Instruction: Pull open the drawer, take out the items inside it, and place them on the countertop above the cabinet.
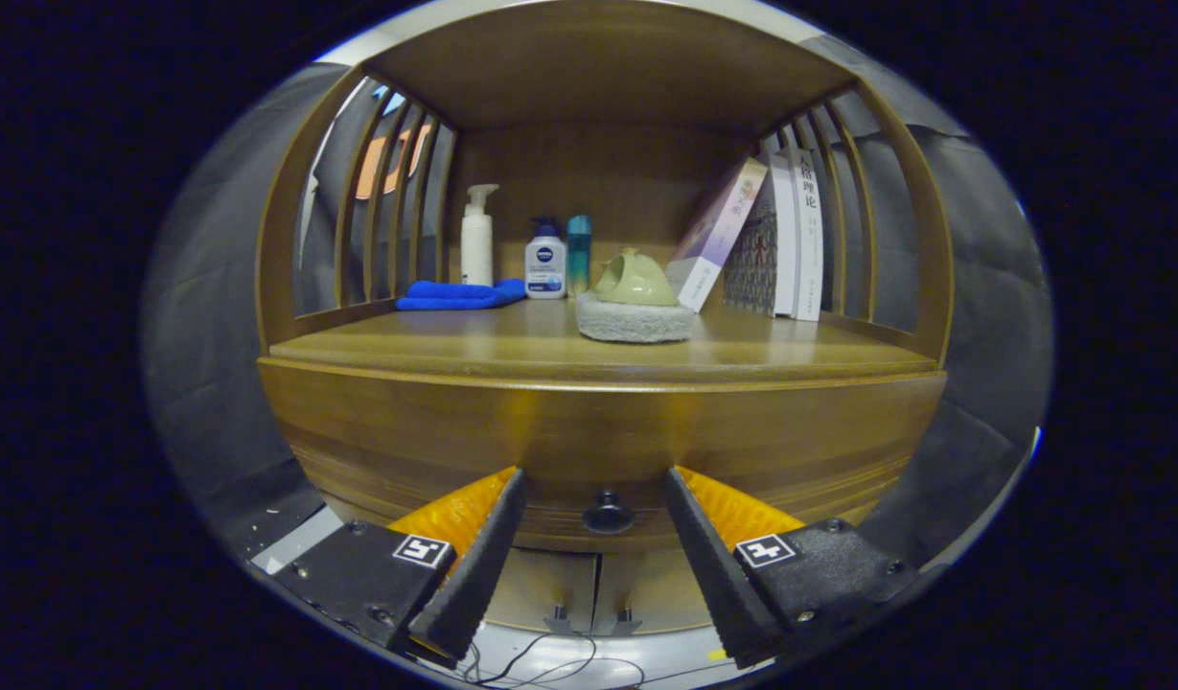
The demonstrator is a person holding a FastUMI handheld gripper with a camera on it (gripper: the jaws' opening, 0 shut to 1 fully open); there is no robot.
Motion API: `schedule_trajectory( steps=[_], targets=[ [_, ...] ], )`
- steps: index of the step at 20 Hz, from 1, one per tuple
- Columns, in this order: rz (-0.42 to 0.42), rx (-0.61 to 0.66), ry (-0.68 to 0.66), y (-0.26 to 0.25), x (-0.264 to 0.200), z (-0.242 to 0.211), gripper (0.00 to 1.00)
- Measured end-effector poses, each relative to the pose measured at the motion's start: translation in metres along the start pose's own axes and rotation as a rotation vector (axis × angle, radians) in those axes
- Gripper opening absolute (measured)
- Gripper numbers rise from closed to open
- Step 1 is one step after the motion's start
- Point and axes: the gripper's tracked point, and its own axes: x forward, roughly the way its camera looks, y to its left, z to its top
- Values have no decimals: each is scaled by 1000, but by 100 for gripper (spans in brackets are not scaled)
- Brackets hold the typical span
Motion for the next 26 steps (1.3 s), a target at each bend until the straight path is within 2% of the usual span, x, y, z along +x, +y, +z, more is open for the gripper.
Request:
schedule_trajectory(
  steps=[2, 5, 12, 18, 26],
  targets=[
    [-5, -16, 2, 0, 0, -1, 94],
    [52, -1, -8, 2, -14, 11, 94],
    [160, -1, -179, 1, -125, 100, 94],
    [217, -5, -299, -12, -218, 175, 94],
    [270, 9, -334, -28, -287, 209, 97]
  ],
)
